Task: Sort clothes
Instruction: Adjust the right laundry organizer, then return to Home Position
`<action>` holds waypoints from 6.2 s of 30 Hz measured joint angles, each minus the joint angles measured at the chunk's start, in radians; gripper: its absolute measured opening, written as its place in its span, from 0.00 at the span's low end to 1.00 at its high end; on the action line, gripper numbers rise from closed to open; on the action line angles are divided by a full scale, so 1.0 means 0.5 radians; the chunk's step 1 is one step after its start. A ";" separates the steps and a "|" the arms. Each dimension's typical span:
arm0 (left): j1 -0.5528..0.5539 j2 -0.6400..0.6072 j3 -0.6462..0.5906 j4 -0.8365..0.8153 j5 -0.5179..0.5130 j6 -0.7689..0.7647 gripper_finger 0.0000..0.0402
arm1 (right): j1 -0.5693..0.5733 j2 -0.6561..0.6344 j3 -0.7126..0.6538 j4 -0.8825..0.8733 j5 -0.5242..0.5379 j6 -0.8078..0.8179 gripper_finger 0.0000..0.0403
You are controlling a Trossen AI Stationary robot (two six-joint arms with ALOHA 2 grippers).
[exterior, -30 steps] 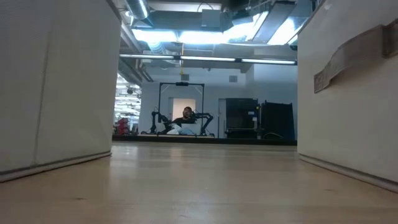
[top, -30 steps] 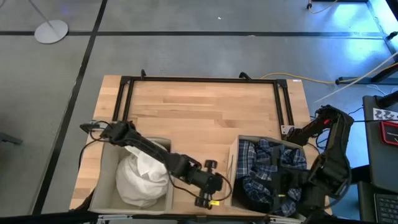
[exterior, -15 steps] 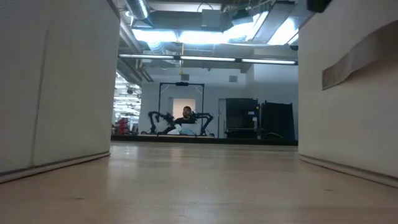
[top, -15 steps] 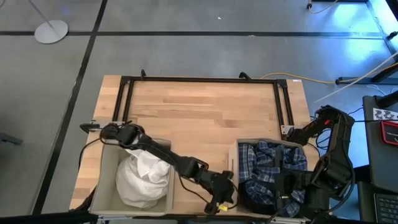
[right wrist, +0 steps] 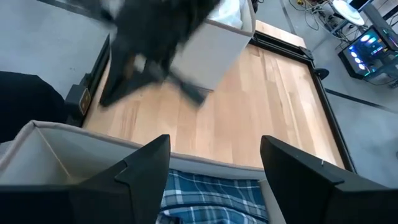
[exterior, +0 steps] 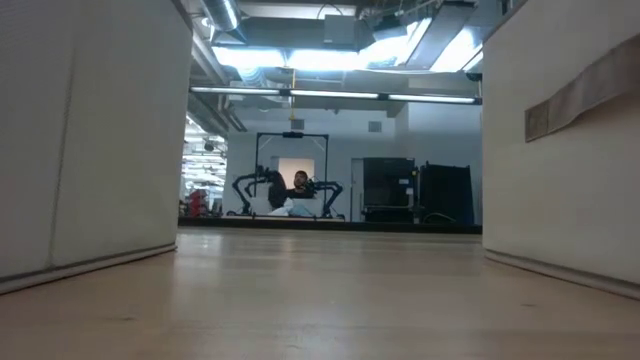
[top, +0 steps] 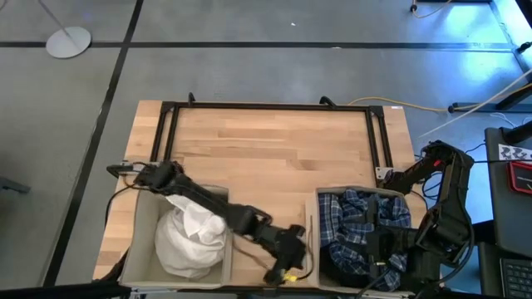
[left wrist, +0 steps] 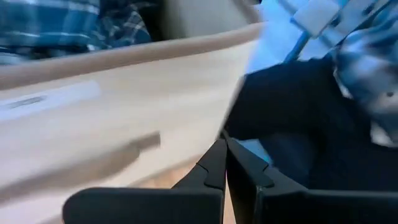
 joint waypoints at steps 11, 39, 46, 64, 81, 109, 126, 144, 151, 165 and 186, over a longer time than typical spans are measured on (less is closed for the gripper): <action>-0.093 -0.485 0.001 -0.546 -0.657 0.189 0.00 | -0.122 -0.008 0.001 -0.115 0.077 -0.022 0.62; 0.765 -1.550 -1.039 -0.253 -0.333 0.349 0.00 | -1.968 -1.275 -1.281 1.655 -1.621 -1.617 0.02; 1.142 -2.127 -1.874 0.449 -0.051 0.350 0.00 | -2.479 -1.327 -1.562 1.937 -2.181 -1.731 0.03; 1.439 -3.094 -3.091 1.248 0.096 0.253 0.00 | -3.028 -1.358 -2.130 2.516 -2.787 -1.728 0.05; 1.432 -3.651 -3.501 1.304 0.002 0.159 0.00 | -3.103 -1.735 -2.676 3.050 -2.995 -1.518 0.05; 1.432 -3.691 -3.607 1.227 -0.037 0.123 0.00 | -3.101 -2.087 -3.457 3.754 -2.159 -0.999 0.05; 1.392 -3.789 -3.825 1.283 -0.017 0.069 0.00 | -3.101 -2.161 -3.462 3.496 -2.023 -1.054 0.05; 1.392 -4.317 -3.825 0.904 -0.044 0.067 0.00 | -3.102 -2.798 -3.464 2.971 -2.005 -1.061 0.05; 1.392 -4.330 -3.825 0.827 -0.097 0.062 0.00 | -3.101 -3.105 -3.465 2.684 -1.938 -1.064 0.05; 1.394 -4.327 -3.825 0.795 -0.185 0.103 0.00 | -3.102 -3.098 -3.464 2.692 -2.004 -1.046 0.05; 1.394 -4.325 -3.824 0.785 -0.184 0.115 0.00 | -3.102 -3.098 -3.464 2.691 -2.004 -1.048 0.05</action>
